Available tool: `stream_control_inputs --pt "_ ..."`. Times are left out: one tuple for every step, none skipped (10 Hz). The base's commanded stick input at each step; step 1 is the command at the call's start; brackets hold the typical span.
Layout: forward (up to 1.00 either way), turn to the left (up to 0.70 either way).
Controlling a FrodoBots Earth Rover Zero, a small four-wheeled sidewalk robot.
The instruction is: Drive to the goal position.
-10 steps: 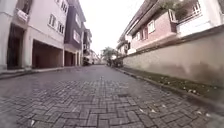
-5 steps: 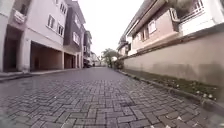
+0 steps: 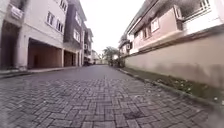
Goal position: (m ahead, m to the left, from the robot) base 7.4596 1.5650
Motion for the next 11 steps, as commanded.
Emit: stream_control_inputs --pt "0.69 0.03" --pt "0.69 0.03" --pt "0.69 0.03" --pt "0.69 0.03" --pt "0.69 0.03" --pt "0.69 0.03" --pt "0.69 0.03" --pt "0.69 0.03" --pt "0.69 0.03" --pt "0.69 0.03" --pt "0.69 0.03"
